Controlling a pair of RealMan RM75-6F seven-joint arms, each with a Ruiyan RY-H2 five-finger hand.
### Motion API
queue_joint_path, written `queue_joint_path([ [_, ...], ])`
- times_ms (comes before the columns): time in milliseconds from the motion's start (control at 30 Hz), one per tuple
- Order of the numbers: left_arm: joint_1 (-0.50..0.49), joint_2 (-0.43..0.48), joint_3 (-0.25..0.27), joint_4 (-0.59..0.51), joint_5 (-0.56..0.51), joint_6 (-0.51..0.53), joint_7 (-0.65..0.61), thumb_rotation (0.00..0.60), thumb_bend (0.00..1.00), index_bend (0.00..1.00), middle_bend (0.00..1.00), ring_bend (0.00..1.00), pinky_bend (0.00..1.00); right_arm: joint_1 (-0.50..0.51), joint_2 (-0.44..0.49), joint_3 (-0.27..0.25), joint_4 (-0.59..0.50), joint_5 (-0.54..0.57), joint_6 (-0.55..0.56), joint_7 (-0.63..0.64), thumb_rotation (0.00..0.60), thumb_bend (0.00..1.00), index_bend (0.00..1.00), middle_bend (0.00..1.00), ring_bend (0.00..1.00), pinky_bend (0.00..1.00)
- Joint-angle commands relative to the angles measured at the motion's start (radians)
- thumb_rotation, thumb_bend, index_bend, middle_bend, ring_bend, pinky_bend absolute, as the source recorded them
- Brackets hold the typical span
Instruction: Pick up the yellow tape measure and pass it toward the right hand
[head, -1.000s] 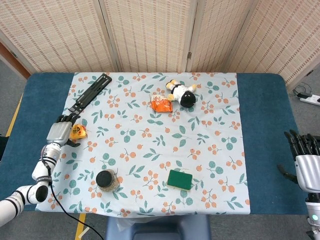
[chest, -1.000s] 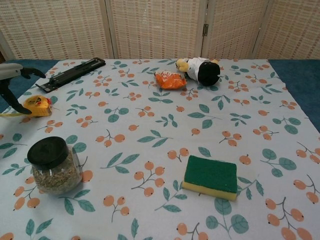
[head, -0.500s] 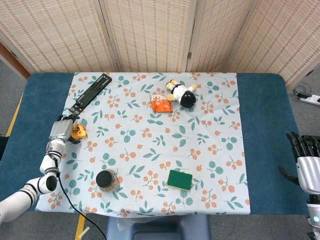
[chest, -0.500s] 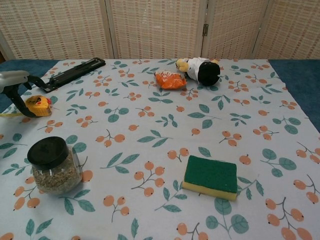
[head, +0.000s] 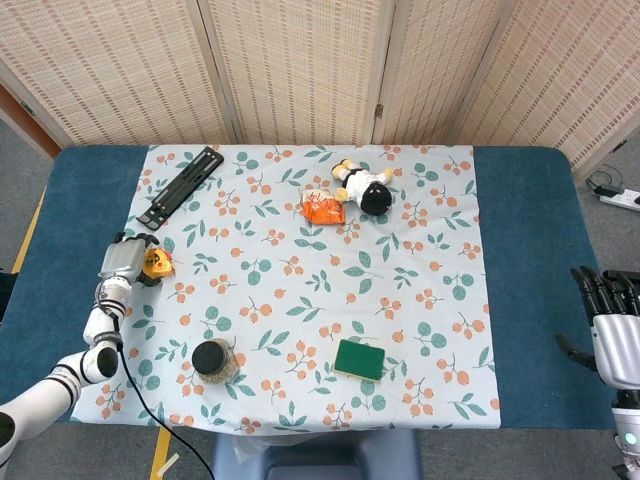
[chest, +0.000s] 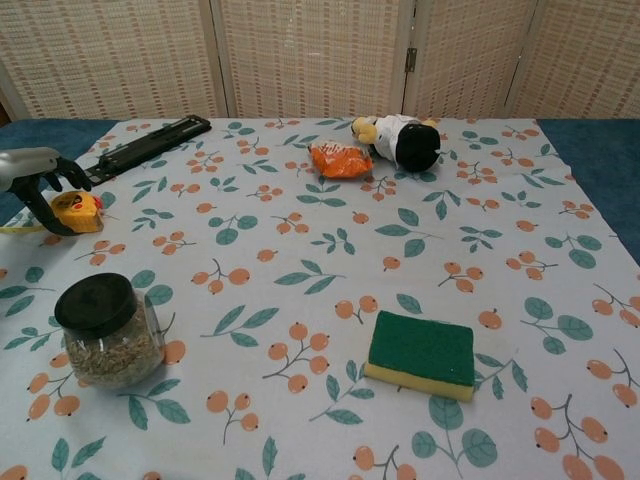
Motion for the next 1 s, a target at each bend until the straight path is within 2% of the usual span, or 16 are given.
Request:
queue_joint_path([
  [33, -0.002, -0.007, 0.001, 0.013, 0.004, -0.005, -0.006, 0.600, 0.24, 0.31, 0.24, 0.25, 0.00, -0.001, 0.000, 0.000, -0.001, 0.001, 0.001, 0.001, 0.600, 0.26, 0.07, 0.11, 0.13, 0.00],
  [267, -0.005, -0.026, 0.003, 0.046, 0.014, -0.014, -0.019, 0.600, 0.26, 0.36, 0.29, 0.28, 0.01, -0.004, -0.001, -0.001, -0.001, 0.003, 0.001, 0.001, 0.600, 0.26, 0.07, 0.12, 0.13, 0.00],
  [433, 0.003, -0.033, -0.003, 0.033, 0.066, 0.036, -0.071, 0.600, 0.30, 0.49, 0.42, 0.38, 0.07, -0.004, 0.002, 0.000, -0.007, -0.003, 0.005, -0.002, 0.600, 0.26, 0.07, 0.12, 0.13, 0.00],
  [567, 0.011, -0.017, -0.016, -0.016, 0.111, 0.078, -0.134, 0.600, 0.32, 0.56, 0.49, 0.44, 0.10, 0.003, 0.005, 0.001, -0.019, -0.017, 0.005, 0.001, 0.600, 0.26, 0.07, 0.12, 0.13, 0.00],
  [767, 0.022, 0.054, -0.048, -0.202, 0.150, 0.122, -0.210, 0.600, 0.33, 0.57, 0.50, 0.45, 0.11, 0.041, 0.010, 0.004, -0.064, -0.056, -0.031, 0.012, 0.600, 0.26, 0.07, 0.12, 0.13, 0.00],
  [1000, 0.016, 0.148, -0.070, -0.469, 0.133, 0.149, -0.177, 0.600, 0.34, 0.57, 0.52, 0.47, 0.13, 0.130, -0.033, 0.029, -0.127, -0.073, -0.120, 0.032, 0.600, 0.26, 0.07, 0.09, 0.11, 0.00],
])
